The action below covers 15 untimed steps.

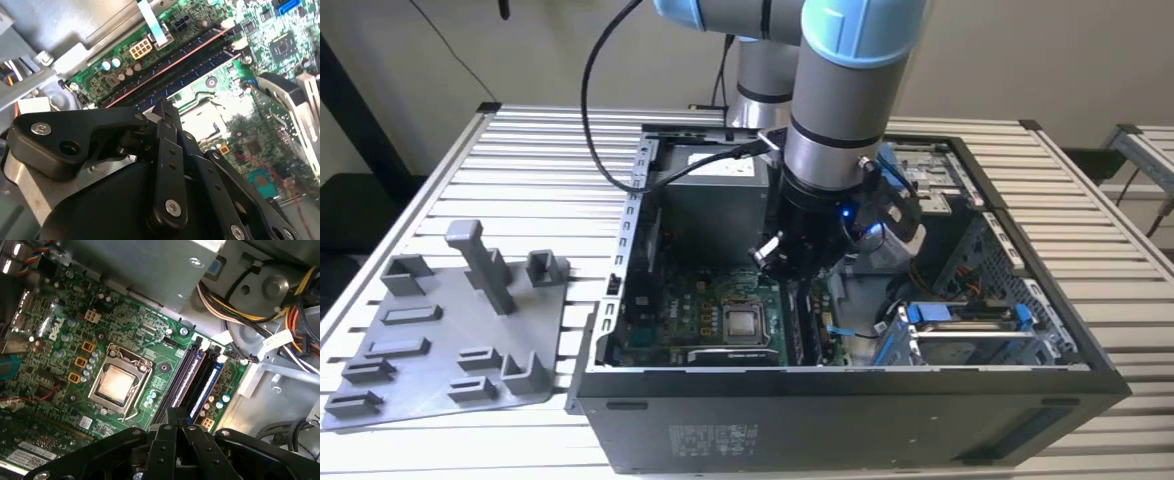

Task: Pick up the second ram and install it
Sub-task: 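Press down the second ram until it locks into place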

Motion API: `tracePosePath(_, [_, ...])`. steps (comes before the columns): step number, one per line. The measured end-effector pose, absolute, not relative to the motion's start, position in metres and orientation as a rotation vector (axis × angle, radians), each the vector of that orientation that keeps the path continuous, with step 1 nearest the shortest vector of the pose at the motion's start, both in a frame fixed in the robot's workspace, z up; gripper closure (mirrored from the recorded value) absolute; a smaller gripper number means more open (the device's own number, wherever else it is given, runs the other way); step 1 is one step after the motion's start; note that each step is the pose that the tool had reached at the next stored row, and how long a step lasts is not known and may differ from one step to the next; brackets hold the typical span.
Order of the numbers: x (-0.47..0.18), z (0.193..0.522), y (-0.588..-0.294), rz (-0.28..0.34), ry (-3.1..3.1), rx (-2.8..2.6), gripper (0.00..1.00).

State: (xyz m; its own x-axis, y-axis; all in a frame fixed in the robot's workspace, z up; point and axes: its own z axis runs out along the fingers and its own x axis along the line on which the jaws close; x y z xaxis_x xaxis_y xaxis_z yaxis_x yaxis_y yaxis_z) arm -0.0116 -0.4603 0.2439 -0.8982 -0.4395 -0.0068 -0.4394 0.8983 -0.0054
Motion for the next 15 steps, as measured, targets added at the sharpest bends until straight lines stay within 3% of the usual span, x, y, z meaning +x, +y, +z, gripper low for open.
tracePosePath(15, [-0.0116,0.2438,-0.4603,-0.004,2.928,-1.114,0.89])
